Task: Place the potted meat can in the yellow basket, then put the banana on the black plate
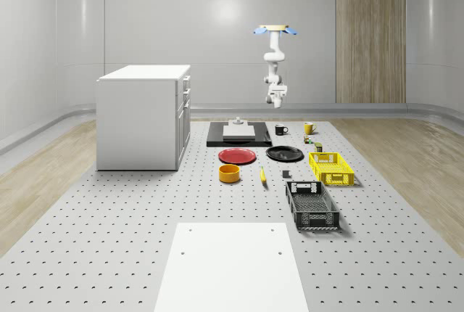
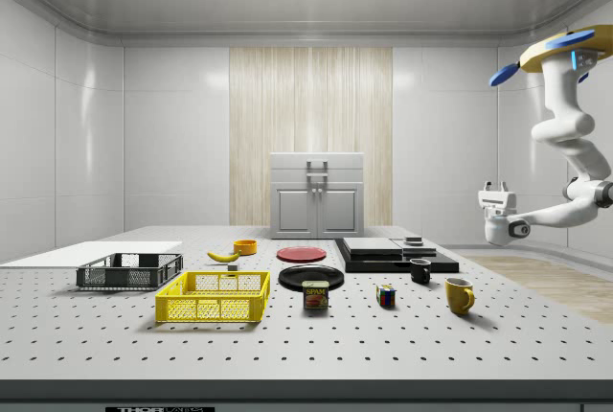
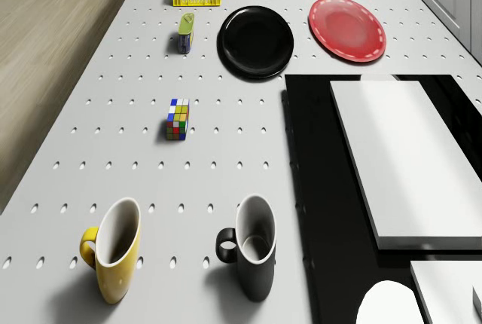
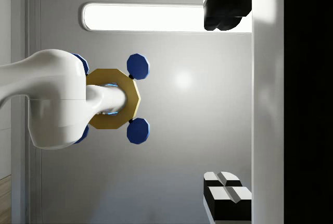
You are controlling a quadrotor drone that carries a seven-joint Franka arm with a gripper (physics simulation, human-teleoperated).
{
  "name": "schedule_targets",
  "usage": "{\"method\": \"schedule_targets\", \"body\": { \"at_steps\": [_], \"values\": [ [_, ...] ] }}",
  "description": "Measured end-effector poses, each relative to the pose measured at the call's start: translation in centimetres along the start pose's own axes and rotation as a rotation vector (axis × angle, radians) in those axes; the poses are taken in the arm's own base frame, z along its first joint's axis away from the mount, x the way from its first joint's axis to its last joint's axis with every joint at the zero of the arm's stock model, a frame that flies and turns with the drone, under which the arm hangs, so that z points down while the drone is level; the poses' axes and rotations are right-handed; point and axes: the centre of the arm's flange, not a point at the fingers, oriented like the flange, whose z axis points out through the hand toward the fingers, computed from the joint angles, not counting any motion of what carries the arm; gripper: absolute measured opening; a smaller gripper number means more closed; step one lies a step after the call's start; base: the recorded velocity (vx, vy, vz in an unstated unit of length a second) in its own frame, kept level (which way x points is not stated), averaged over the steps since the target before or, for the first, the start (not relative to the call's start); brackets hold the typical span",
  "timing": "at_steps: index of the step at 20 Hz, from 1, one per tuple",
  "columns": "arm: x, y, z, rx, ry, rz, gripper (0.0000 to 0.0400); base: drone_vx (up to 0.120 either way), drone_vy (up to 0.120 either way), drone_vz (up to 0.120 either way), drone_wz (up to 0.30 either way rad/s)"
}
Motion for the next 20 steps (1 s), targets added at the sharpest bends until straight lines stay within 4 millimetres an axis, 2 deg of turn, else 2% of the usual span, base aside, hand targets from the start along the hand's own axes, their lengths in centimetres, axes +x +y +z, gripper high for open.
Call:
{"method": "schedule_targets", "body": {
  "at_steps": [20],
  "values": [
    [-0.33, -0.12, -0.01, -0.012, 0.034, 0.000, 0.0400, 0.120, 0.120, 0.000, 0.000]
  ]
}}
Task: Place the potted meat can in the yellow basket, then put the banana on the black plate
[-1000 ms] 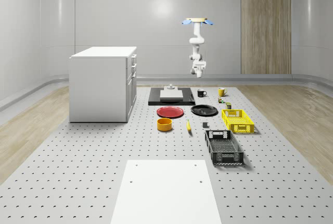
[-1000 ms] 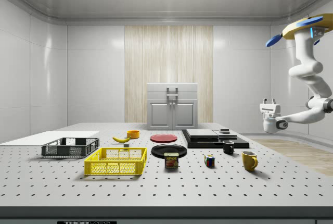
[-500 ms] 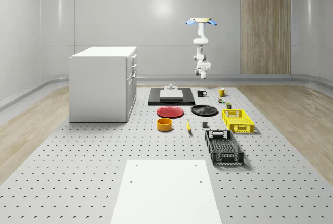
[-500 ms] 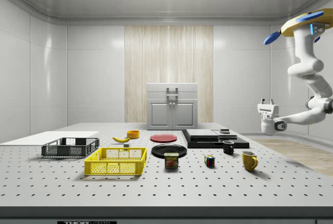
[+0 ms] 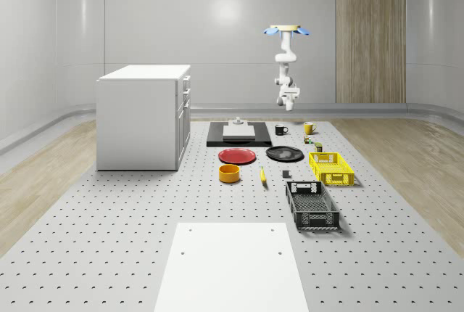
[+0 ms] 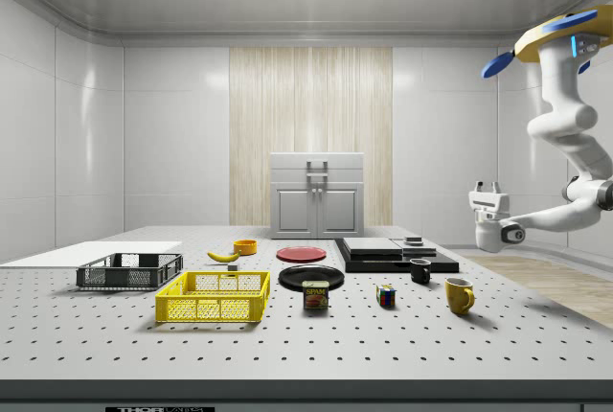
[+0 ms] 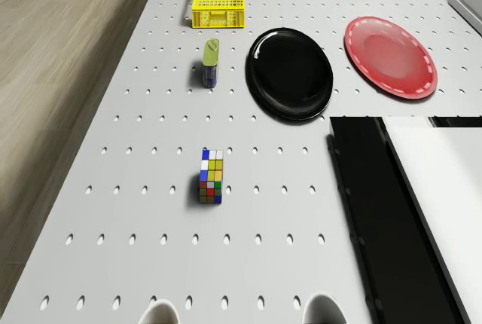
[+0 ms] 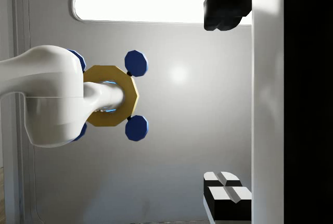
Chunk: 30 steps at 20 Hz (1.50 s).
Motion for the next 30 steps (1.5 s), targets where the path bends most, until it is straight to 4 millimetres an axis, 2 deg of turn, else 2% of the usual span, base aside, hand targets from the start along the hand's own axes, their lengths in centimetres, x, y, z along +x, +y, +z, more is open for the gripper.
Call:
{"method": "schedule_targets", "body": {
  "at_steps": [11, 15, 18, 21, 24, 27, 30],
  "values": [
    [-1.3, -1.2, 0.2, -0.123, 0.134, -0.003, 0.0400, 0.120, 0.120, 0.000, 0.000],
    [-2.7, -2.6, 0.7, -0.266, 0.281, -0.006, 0.0400, 0.120, 0.120, 0.000, 0.000],
    [-4.3, -4.1, 2.1, -0.450, 0.467, -0.011, 0.0400, 0.120, 0.120, 0.000, 0.000],
    [-6.2, -5.9, 4.9, -0.724, 0.741, -0.017, 0.0400, 0.120, 0.000, -0.013, 0.000],
    [-7.2, -6.8, 9.7, -1.076, 1.090, -0.024, 0.0400, 0.120, 0.000, -0.107, 0.000],
    [-6.4, -6.0, 14.5, -1.436, 1.445, -0.031, 0.0400, 0.120, 0.093, 0.000, 0.000],
    [-4.7, -4.2, 17.6, -1.723, 1.727, -0.037, 0.0400, 0.120, 0.067, -0.013, 0.000]
  ]
}}
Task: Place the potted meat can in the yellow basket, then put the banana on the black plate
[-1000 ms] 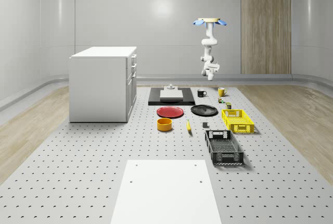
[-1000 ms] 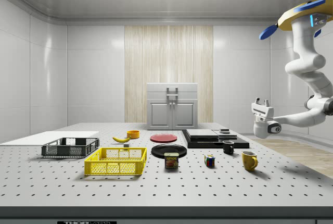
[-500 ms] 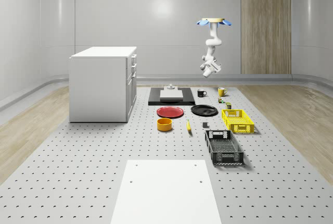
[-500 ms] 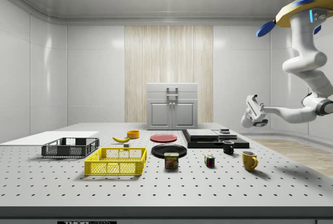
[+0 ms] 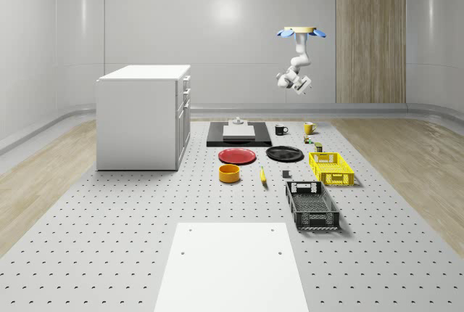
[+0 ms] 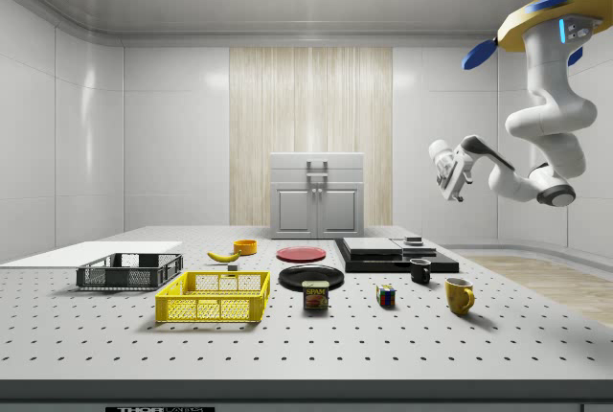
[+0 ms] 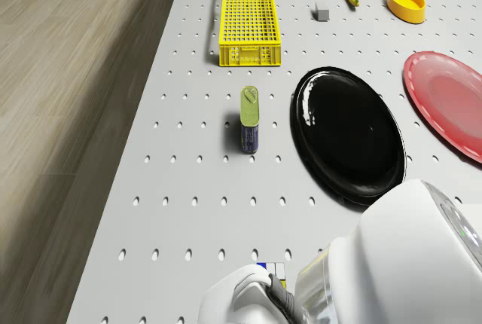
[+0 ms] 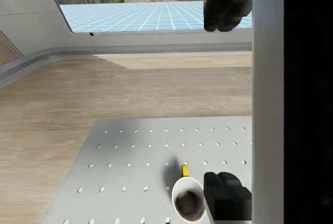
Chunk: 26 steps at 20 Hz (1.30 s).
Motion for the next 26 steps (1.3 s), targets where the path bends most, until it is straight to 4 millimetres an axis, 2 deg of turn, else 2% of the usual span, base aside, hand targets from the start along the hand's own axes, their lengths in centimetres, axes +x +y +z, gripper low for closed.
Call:
{"method": "schedule_targets", "body": {
  "at_steps": [4, 9, 26],
  "values": [
    [-2.3, -2.3, 0.5, -0.234, 0.237, -0.008, 0.0400, 0.120, 0.000, -0.120, 0.000],
    [-3.6, -3.5, 1.3, -0.371, 0.380, -0.014, 0.0400, 0.120, 0.000, -0.120, 0.000],
    [-4.4, -4.3, 2.0, -0.459, 0.474, -0.017, 0.0400, 0.120, 0.000, -0.120, 0.000]
  ]
}}
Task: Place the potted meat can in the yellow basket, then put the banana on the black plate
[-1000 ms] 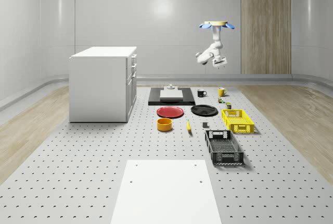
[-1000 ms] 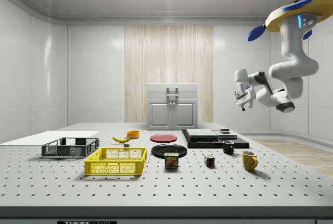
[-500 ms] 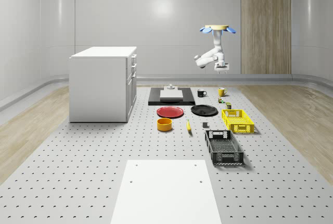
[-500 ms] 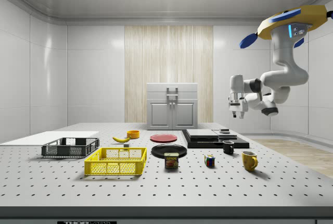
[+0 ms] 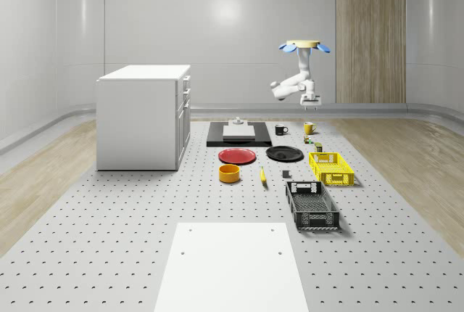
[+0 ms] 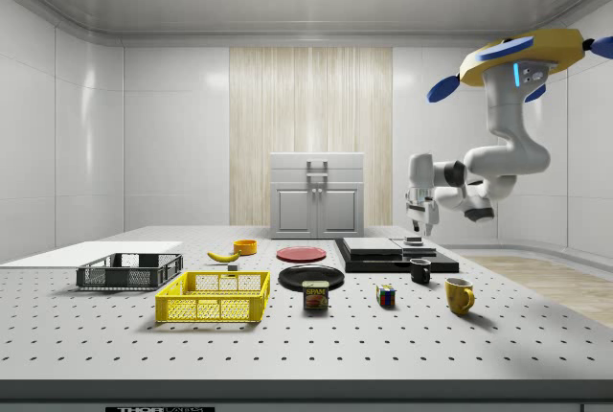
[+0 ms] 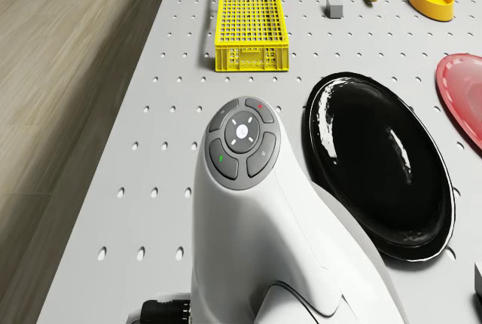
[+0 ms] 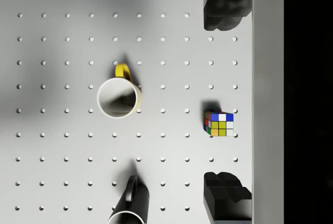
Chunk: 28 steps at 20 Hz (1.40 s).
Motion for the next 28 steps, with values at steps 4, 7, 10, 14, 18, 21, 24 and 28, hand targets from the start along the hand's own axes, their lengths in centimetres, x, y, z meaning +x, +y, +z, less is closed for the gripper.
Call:
{"method": "schedule_targets", "body": {
  "at_steps": [4, 7, 10, 14, 18, 21, 24, 28],
  "values": [
    [-0.02, -0.02, 0.00, -0.002, 0.002, 0.000, 0.0400, 0.120, 0.000, -0.120, 0.000],
    [-0.03, -0.03, 0.00, -0.003, 0.003, 0.000, 0.0400, 0.120, 0.000, -0.120, 0.000],
    [-0.04, -0.03, 0.00, -0.003, 0.004, 0.000, 0.0400, 0.120, 0.000, -0.120, 0.000],
    [-0.04, -0.04, 0.00, -0.004, 0.004, 0.000, 0.0400, 0.120, 0.000, -0.120, 0.000],
    [-0.04, -0.04, -0.01, -0.004, 0.004, 0.000, 0.0400, 0.120, 0.000, -0.120, 0.000],
    [-0.04, -0.04, -0.01, -0.004, 0.005, 0.000, 0.0400, 0.120, 0.000, -0.120, 0.000],
    [-0.04, -0.04, -0.01, -0.004, 0.005, 0.000, 0.0400, 0.120, 0.000, -0.120, 0.000],
    [-0.04, -0.04, -0.01, -0.004, 0.005, 0.000, 0.0400, 0.120, 0.000, -0.080, 0.000]
  ]
}}
